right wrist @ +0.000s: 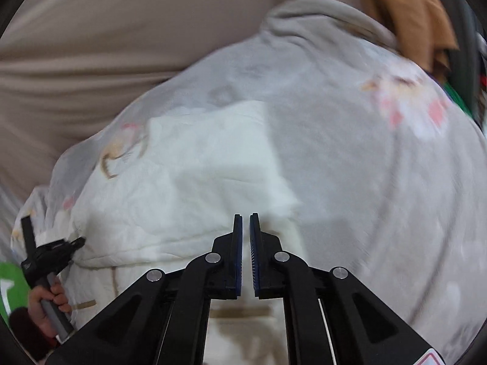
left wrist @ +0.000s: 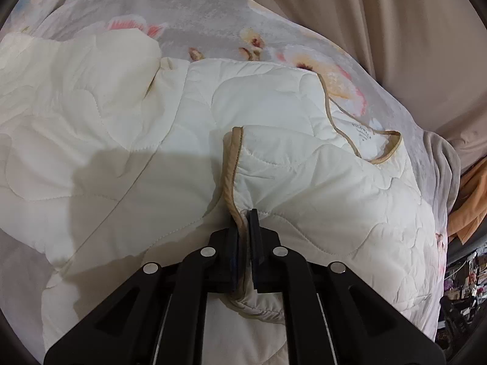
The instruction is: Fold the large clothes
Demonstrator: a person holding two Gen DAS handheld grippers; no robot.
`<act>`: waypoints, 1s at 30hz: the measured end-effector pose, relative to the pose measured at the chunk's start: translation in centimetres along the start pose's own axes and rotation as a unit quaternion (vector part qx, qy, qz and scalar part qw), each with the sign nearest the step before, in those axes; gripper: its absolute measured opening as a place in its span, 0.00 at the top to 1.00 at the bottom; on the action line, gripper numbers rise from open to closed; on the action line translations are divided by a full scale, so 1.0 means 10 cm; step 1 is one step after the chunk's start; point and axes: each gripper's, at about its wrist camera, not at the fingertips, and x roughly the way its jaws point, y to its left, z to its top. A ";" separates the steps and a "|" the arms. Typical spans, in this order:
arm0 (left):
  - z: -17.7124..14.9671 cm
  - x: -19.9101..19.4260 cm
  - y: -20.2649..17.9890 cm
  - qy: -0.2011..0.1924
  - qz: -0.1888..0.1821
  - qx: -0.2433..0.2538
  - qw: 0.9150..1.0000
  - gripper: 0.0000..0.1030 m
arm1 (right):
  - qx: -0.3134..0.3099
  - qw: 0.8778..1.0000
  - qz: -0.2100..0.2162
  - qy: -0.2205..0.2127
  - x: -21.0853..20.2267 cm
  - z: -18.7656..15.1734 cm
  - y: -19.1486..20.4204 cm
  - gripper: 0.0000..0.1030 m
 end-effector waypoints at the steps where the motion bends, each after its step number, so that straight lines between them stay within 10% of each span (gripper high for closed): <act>1: -0.01 0.03 0.00 -0.002 0.002 -0.002 1.000 0.93 | -0.023 1.000 0.007 0.003 0.09 0.09 0.12 0.93; 6: -0.04 -0.08 0.04 -0.009 0.001 -0.010 1.000 0.91 | -0.081 0.994 -0.013 0.067 0.77 0.03 0.14 1.00; 12: -0.06 -0.80 0.68 -0.065 0.009 -0.081 0.995 0.75 | -0.014 0.999 -0.033 0.029 0.19 0.01 -0.18 0.88; 14: -0.03 -1.05 1.05 -0.092 0.040 -0.118 0.988 0.55 | -0.027 0.999 -0.019 0.028 0.03 -0.04 0.00 0.87; 19: 0.23 -1.39 2.24 -0.140 0.108 -0.236 0.956 0.43 | -0.087 0.993 0.041 0.065 -0.15 -0.34 0.72 0.87; 23: 0.49 -1.29 2.95 -0.147 0.111 -0.314 0.932 0.43 | -0.115 0.985 0.074 0.102 -0.17 -0.66 1.21 0.85; 28: 0.70 -1.00 3.32 -0.147 0.084 -0.355 0.919 0.46 | -0.145 0.976 0.088 0.138 -0.22 -0.99 1.55 0.82; 30: 0.75 -0.92 3.35 -0.147 0.077 -0.353 0.921 0.61 | -0.149 0.974 0.087 0.146 -0.26 -1.09 1.62 0.78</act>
